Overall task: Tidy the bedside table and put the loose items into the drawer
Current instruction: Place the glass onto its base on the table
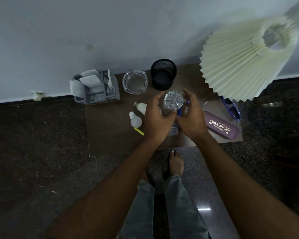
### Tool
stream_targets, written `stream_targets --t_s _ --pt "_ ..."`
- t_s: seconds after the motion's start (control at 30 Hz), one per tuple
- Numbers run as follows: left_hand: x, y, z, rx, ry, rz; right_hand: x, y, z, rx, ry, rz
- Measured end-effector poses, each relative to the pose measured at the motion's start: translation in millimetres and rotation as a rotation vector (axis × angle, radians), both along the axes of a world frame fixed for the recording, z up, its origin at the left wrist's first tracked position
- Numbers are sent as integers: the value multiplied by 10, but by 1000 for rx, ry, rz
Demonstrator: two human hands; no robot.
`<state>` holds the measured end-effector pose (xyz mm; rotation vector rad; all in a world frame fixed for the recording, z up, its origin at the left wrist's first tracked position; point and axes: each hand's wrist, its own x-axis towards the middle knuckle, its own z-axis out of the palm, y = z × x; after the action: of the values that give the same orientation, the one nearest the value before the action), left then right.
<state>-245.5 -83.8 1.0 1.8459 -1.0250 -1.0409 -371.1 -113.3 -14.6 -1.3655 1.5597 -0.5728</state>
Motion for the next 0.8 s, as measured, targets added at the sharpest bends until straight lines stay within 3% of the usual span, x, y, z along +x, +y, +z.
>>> stream_targets --t_s 0.17,0.47,0.6,0.7,0.8 --pt "24 -85 -32 71 139 -62 16 -106 28 16 5 110" --pt "55 -153 -5 126 251 -86 40 -101 51 -18 19 116" --pt "70 -201 112 124 330 74 21 -82 220 -37 27 85" --pt "114 -279 226 247 301 224 14 -46 378 -67 32 93" --pt "190 -351 354 455 436 246 34 1 484 -115 4 103"
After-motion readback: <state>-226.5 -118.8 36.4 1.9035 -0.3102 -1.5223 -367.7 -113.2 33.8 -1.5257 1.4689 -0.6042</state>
